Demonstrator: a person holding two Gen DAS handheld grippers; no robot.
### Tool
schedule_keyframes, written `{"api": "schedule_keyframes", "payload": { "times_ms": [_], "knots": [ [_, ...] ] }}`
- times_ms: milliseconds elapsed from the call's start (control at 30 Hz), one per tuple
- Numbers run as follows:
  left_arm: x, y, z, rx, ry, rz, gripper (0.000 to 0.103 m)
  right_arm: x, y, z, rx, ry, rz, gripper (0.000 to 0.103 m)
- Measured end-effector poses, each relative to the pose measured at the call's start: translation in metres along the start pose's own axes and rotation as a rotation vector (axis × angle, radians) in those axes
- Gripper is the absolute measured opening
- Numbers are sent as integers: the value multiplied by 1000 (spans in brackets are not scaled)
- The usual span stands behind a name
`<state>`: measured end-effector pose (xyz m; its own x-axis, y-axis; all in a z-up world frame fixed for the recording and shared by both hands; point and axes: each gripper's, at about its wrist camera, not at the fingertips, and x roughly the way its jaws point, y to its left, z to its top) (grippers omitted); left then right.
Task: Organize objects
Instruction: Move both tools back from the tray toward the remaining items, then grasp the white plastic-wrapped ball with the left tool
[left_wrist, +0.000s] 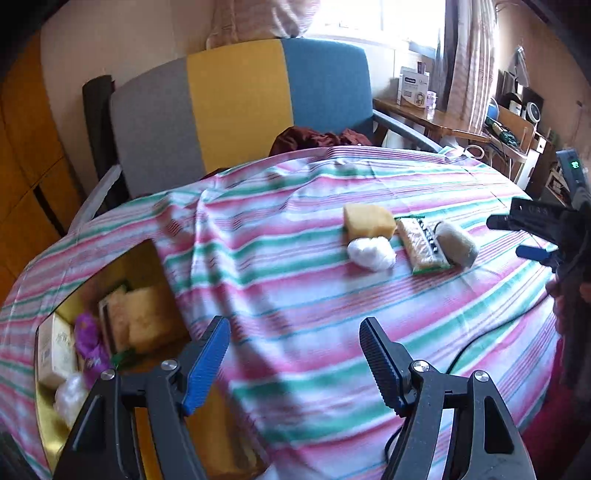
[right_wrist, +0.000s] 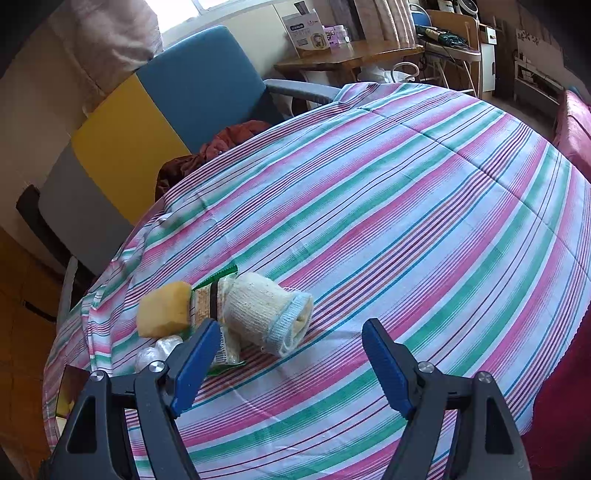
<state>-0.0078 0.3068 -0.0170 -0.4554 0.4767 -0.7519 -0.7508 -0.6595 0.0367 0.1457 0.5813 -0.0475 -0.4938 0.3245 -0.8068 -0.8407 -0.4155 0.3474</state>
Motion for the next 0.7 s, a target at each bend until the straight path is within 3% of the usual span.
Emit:
{"api": "schedule_keyframes", "payload": {
  "times_ms": [467, 700],
  "knots": [
    [89, -51, 50, 58, 42, -48, 74, 3, -4, 1, 28, 20, 24, 81],
    [133, -55, 65, -23, 120, -93, 76, 7, -1, 0, 32, 35, 33, 81]
  ]
}}
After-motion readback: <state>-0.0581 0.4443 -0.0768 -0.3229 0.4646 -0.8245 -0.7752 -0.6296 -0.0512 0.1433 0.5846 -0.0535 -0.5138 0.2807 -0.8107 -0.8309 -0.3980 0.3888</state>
